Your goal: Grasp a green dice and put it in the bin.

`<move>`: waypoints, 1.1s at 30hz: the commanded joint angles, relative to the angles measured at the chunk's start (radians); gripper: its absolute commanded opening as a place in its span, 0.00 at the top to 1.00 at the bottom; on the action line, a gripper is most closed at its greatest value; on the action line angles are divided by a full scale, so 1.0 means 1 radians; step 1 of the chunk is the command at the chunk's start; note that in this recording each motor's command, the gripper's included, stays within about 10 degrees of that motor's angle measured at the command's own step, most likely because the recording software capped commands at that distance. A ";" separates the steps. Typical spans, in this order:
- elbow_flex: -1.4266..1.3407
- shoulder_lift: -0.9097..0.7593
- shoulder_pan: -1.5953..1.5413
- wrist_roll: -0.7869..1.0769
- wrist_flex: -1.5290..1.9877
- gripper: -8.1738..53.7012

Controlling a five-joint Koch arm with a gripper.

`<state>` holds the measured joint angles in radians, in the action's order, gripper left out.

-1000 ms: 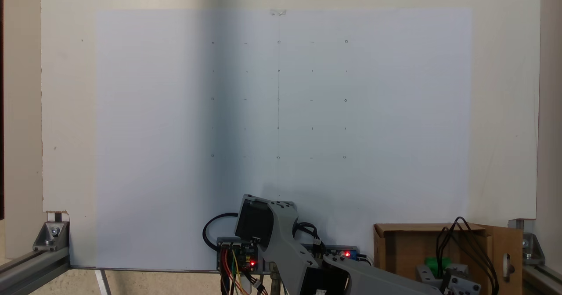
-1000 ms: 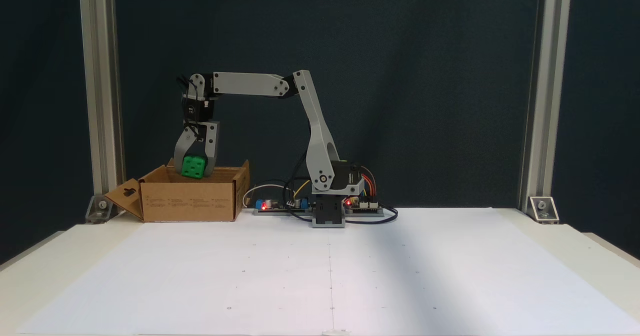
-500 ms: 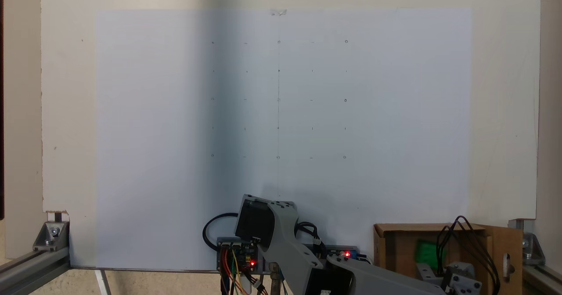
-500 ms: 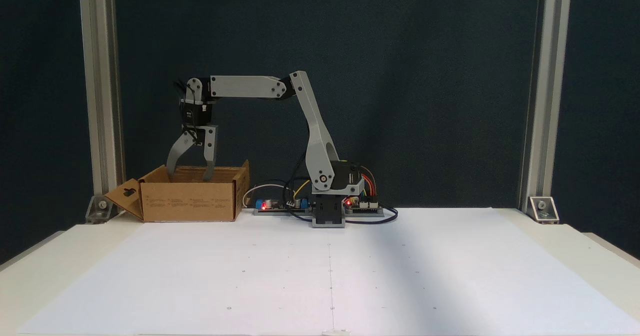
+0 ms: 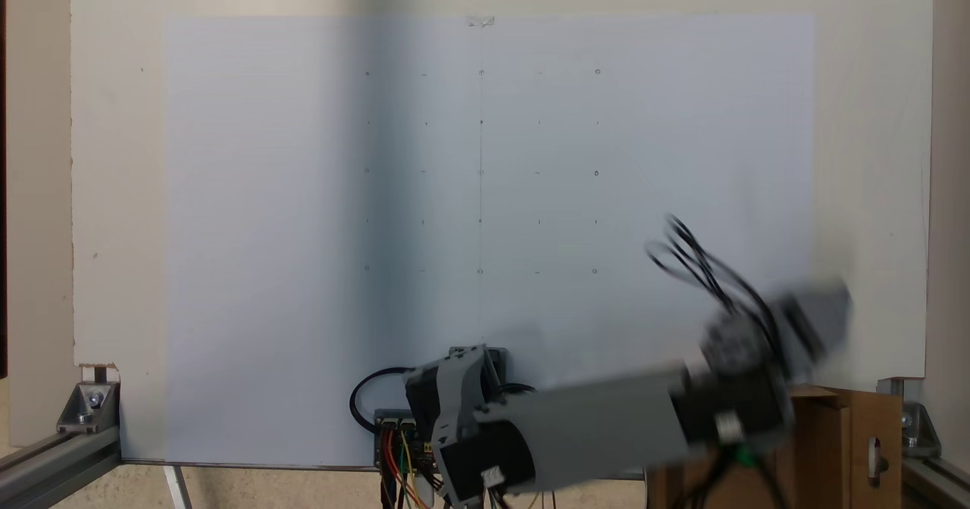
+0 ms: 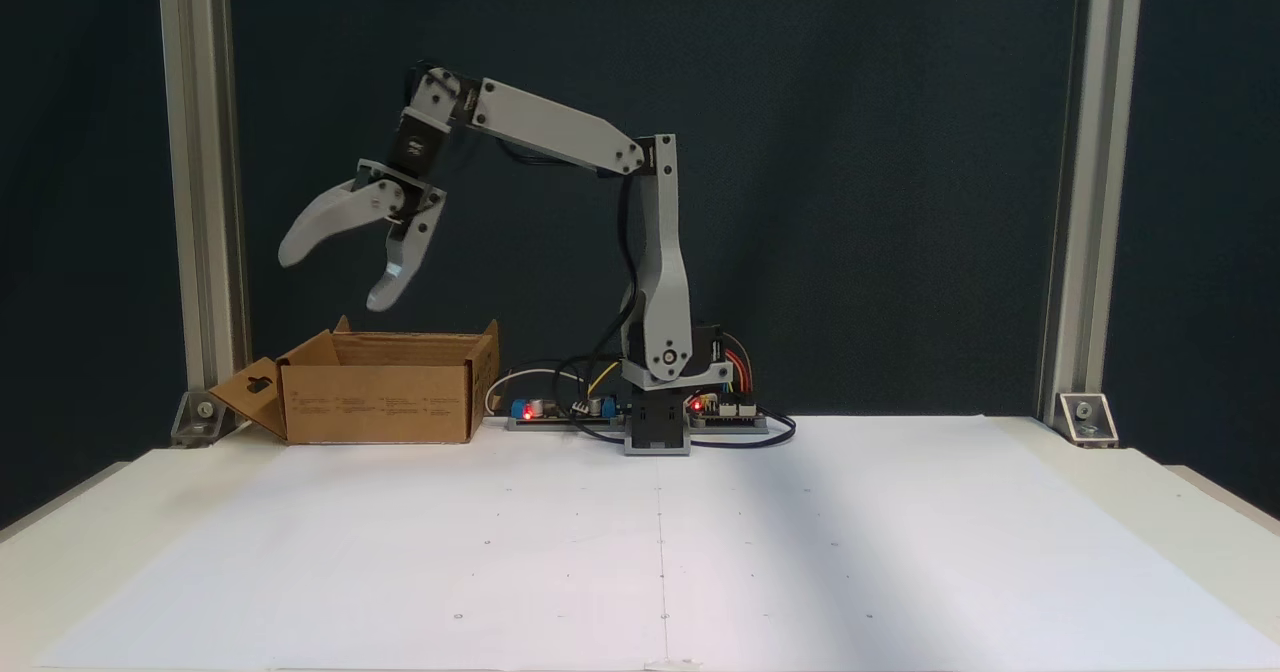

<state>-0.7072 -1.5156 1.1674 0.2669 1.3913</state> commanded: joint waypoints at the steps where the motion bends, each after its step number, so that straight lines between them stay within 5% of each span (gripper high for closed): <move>1: 0.038 -0.051 -0.143 -0.043 0.002 0.15; 10: 0.038 -0.071 -0.807 -0.069 -0.002 0.15; 16: 0.038 -0.069 -1.178 -0.250 -0.003 0.15; 33: -0.212 -0.202 -1.081 -0.278 -0.346 0.15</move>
<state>-0.9342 -1.6659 0.0614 0.0522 1.1704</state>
